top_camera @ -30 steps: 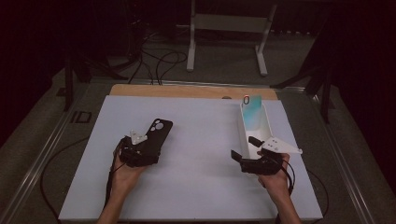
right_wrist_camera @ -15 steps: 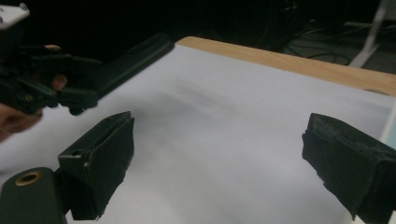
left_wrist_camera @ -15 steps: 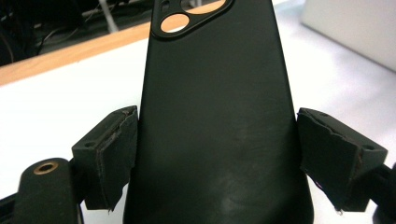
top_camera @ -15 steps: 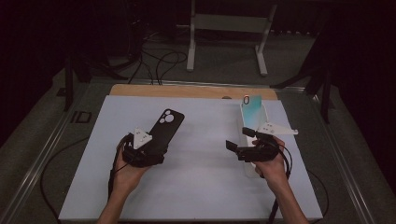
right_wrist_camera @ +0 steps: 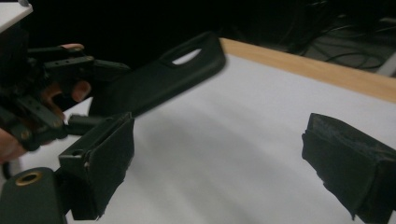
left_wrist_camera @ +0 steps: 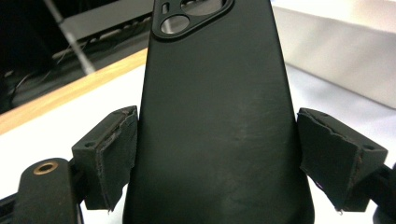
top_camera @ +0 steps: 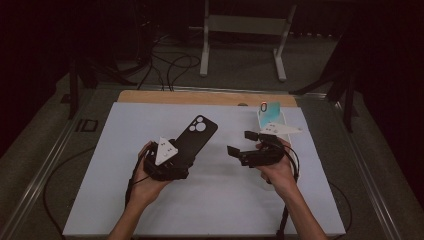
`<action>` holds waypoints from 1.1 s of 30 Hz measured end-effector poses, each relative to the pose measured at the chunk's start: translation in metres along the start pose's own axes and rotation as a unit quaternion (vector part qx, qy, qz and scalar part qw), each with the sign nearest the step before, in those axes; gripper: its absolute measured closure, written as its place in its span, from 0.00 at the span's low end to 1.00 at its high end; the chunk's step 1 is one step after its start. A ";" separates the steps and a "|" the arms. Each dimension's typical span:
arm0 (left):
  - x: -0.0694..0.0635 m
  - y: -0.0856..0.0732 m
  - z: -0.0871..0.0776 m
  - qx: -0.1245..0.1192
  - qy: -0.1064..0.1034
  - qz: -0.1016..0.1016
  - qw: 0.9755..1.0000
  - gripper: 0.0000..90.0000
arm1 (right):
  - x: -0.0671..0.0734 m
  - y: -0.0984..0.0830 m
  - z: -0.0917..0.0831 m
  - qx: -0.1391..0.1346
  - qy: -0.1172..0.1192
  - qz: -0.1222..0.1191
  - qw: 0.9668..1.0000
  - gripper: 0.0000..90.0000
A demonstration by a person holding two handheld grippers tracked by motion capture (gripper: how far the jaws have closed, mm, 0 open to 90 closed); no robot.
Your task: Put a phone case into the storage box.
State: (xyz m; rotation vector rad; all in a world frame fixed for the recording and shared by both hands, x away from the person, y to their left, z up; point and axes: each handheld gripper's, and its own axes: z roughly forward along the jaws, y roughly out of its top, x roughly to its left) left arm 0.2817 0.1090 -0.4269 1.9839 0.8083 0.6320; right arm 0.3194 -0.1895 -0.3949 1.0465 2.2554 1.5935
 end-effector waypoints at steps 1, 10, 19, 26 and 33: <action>-0.002 0.001 0.000 -0.002 -0.003 0.004 1.000 0.18 | 0.002 0.001 0.003 0.002 0.005 0.004 1.000 0.10; -0.021 0.010 -0.004 -0.045 -0.045 0.030 0.997 0.18 | 0.011 0.009 0.021 0.012 0.043 0.023 0.999 0.19; -0.029 0.011 0.000 -0.048 -0.056 0.037 0.997 0.18 | 0.018 0.009 0.027 0.017 0.092 0.054 0.994 0.57; -0.034 0.010 0.005 -0.034 -0.051 0.039 0.997 0.17 | 0.020 0.010 0.031 0.016 0.105 0.062 0.992 0.79; -0.033 0.008 0.011 -0.011 -0.045 0.026 0.999 0.15 | 0.026 0.010 0.034 0.020 0.110 0.054 0.992 0.95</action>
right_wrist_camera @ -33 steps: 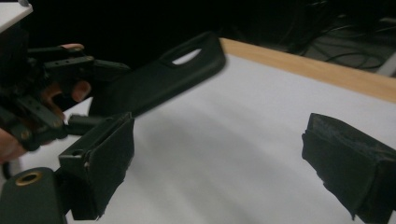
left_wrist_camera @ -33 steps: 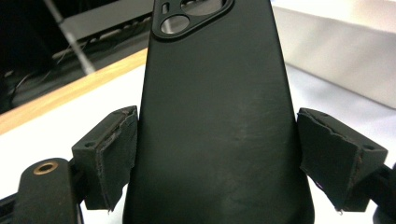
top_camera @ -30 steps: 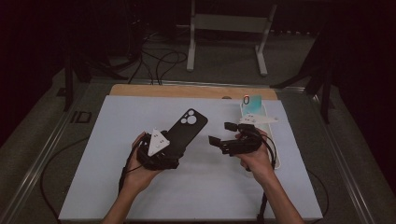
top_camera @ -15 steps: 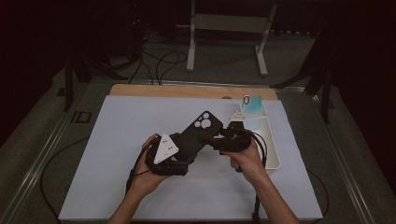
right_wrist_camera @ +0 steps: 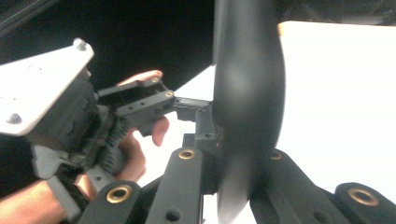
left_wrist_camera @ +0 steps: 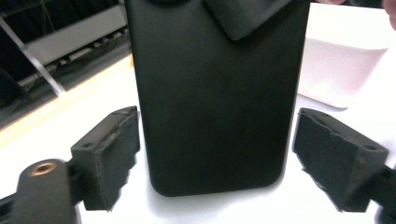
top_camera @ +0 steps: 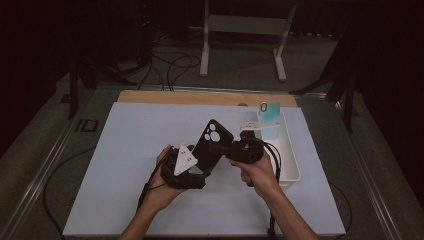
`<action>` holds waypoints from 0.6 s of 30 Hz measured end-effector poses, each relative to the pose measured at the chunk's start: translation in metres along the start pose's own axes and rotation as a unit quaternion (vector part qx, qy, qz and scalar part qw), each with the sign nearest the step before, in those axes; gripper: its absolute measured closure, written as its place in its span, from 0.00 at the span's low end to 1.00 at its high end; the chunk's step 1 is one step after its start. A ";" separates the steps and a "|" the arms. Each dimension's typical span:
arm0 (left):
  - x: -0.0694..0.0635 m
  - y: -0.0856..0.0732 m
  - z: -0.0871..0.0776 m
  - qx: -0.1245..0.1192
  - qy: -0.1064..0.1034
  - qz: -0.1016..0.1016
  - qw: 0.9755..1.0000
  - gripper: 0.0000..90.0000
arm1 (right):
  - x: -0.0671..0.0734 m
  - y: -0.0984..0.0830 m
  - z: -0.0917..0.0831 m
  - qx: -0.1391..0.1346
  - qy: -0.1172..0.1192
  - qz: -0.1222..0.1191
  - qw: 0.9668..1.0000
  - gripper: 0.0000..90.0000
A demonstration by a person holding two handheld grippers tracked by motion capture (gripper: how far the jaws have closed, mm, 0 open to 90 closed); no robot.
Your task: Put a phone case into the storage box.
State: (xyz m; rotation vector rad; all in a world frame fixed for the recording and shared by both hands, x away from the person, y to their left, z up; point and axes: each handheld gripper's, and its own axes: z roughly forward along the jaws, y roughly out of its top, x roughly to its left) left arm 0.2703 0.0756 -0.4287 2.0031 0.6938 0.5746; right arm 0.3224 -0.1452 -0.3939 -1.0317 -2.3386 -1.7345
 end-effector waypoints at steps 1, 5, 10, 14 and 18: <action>0.001 -0.001 -0.001 0.000 0.004 -0.001 1.000 0.14 | 0.000 0.000 0.000 0.001 0.003 -0.001 1.000 0.95; 0.007 -0.003 -0.003 0.000 -0.008 -0.016 1.000 0.10 | 0.001 0.001 -0.001 0.004 -0.002 -0.005 1.000 0.96; 0.015 -0.004 -0.006 -0.003 -0.021 -0.035 0.999 0.08 | 0.000 0.001 -0.003 0.001 -0.005 -0.013 1.000 0.95; 0.018 -0.005 -0.007 0.003 -0.032 -0.044 0.999 0.05 | 0.001 0.001 -0.004 0.003 -0.004 -0.018 1.000 0.95; 0.020 -0.006 -0.006 0.004 -0.045 -0.047 0.998 0.03 | 0.003 0.000 -0.004 0.010 0.006 -0.040 0.999 0.95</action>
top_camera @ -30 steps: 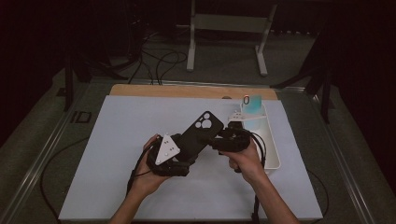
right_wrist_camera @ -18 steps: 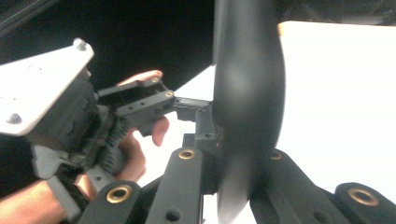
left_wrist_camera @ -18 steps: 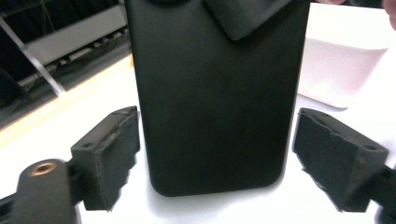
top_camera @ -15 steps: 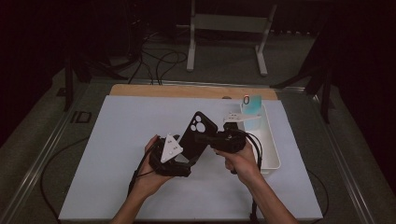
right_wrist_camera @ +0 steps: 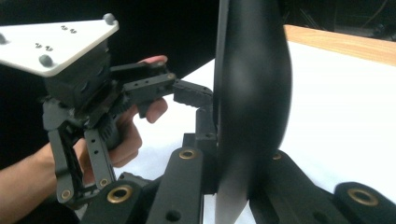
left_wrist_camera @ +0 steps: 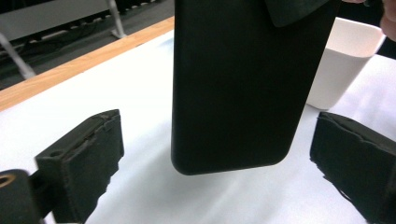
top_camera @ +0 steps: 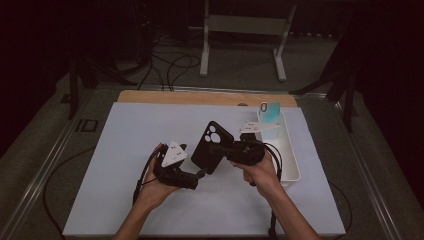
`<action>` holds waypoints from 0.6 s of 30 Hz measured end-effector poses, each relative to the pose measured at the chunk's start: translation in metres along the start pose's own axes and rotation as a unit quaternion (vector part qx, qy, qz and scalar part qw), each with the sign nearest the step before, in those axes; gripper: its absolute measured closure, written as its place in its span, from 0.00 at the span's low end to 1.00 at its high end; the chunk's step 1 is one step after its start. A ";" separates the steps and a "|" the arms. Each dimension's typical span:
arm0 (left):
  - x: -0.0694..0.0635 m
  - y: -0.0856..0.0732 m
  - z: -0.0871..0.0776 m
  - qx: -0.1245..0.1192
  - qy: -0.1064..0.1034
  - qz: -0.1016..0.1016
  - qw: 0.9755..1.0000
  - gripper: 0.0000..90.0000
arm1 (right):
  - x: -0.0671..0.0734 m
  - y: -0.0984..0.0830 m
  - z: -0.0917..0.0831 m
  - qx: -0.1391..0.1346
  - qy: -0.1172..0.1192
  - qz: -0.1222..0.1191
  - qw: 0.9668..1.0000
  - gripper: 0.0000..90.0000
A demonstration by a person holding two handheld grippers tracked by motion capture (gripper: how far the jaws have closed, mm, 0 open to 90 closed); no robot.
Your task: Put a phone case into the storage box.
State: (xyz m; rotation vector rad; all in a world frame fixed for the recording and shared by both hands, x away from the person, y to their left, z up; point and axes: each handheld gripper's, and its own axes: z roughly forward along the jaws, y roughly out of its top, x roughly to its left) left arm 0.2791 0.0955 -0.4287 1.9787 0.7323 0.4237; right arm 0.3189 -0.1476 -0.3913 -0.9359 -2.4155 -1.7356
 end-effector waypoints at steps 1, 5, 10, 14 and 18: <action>0.000 0.000 0.000 0.000 -0.005 -0.001 1.000 0.02 | 0.001 0.000 0.000 0.000 0.002 -0.002 1.000 0.95; 0.001 -0.001 0.002 0.003 -0.023 -0.009 1.000 0.01 | 0.004 0.000 -0.001 -0.003 0.015 -0.017 1.000 0.95; 0.000 -0.002 0.006 0.011 -0.054 -0.013 0.998 0.02 | 0.011 0.001 -0.001 -0.001 0.039 -0.038 0.999 0.95; -0.003 -0.003 0.008 0.019 -0.067 -0.005 0.998 0.07 | 0.018 0.003 0.001 0.004 0.059 -0.056 0.997 0.95; -0.005 -0.003 0.009 0.020 -0.086 -0.001 0.996 0.14 | 0.022 0.003 0.003 0.006 0.073 -0.069 0.995 0.95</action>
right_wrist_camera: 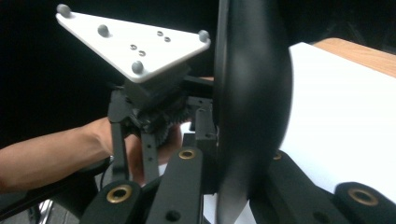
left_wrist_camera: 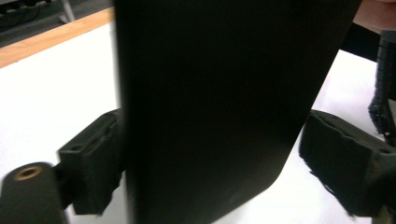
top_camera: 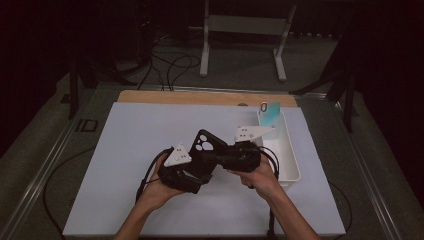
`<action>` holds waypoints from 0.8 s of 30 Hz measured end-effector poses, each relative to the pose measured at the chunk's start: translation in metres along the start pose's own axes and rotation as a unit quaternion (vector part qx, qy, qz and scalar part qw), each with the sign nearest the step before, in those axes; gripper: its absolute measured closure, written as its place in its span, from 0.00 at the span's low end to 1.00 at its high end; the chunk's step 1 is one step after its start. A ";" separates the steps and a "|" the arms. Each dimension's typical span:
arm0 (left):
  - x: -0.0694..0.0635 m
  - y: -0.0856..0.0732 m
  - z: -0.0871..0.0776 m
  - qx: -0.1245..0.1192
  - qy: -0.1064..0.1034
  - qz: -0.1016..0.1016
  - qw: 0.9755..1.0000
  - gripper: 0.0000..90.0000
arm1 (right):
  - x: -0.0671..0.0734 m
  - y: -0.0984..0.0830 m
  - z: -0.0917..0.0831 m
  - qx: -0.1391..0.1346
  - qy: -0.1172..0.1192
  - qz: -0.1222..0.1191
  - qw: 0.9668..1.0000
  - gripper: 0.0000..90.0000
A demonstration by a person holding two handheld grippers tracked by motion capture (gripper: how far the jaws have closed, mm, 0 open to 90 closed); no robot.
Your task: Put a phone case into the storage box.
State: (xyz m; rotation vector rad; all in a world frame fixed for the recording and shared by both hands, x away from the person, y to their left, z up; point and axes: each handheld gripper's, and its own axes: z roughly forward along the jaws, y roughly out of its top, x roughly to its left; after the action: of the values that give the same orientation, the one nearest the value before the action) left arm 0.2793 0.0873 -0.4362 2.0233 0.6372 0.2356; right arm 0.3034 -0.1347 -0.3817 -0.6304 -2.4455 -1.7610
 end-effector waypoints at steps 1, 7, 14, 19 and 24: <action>0.000 0.000 0.000 0.000 -0.004 0.002 1.000 0.17 | 0.001 0.000 0.000 0.000 0.003 -0.002 1.000 0.95; 0.001 -0.003 -0.001 0.000 -0.023 -0.001 1.000 0.32 | 0.001 0.000 0.000 0.005 0.004 -0.015 1.000 0.95; 0.002 -0.006 -0.003 0.002 -0.050 0.003 0.999 0.41 | -0.003 -0.001 -0.002 0.009 -0.002 -0.020 1.000 0.94; 0.006 -0.009 -0.008 -0.017 -0.076 0.000 0.997 0.68 | -0.004 -0.003 -0.006 0.020 -0.013 -0.032 0.999 0.89; 0.006 -0.009 -0.009 -0.016 -0.083 0.003 0.996 0.86 | -0.003 -0.003 -0.009 0.026 -0.022 -0.043 0.999 0.77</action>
State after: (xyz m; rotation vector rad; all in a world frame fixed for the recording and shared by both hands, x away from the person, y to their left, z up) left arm 0.2779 0.1013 -0.4402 1.9901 0.5190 0.0797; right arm 0.3038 -0.1447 -0.3826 -0.5742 -2.5746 -1.7243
